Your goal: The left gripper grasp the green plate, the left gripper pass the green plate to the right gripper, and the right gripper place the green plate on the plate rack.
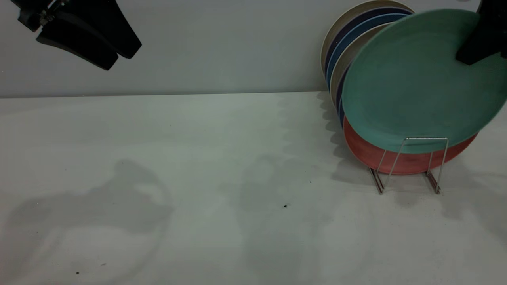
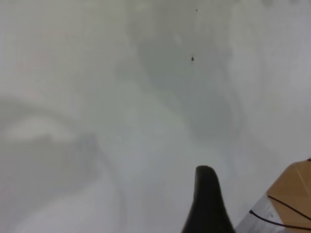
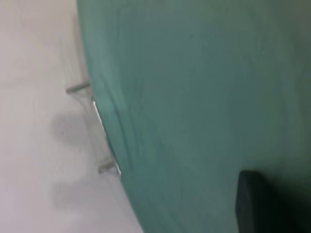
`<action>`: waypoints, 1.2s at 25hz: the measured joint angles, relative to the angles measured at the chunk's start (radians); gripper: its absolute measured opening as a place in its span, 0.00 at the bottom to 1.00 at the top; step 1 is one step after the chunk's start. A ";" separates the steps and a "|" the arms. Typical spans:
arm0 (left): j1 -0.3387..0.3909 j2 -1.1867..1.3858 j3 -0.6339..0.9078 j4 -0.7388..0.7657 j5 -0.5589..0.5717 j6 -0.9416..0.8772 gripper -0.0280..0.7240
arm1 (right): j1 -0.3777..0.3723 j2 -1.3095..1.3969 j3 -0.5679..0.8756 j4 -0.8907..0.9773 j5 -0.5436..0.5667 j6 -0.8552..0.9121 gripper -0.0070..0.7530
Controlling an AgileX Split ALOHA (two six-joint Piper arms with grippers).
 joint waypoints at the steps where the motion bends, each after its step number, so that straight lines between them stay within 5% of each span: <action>1: 0.000 0.000 0.000 0.000 -0.005 0.000 0.79 | 0.000 0.000 0.000 0.010 0.000 0.000 0.18; 12: 0.000 0.000 0.000 0.000 -0.010 0.000 0.79 | 0.000 -0.003 0.000 0.080 0.074 0.000 0.54; 21: 0.000 -0.043 0.000 0.001 0.021 -0.008 0.79 | 0.000 -0.203 0.000 0.298 0.316 0.066 0.56; 30: 0.000 -0.376 0.000 0.140 0.182 -0.143 0.79 | 0.000 -0.479 0.000 0.350 0.670 0.624 0.56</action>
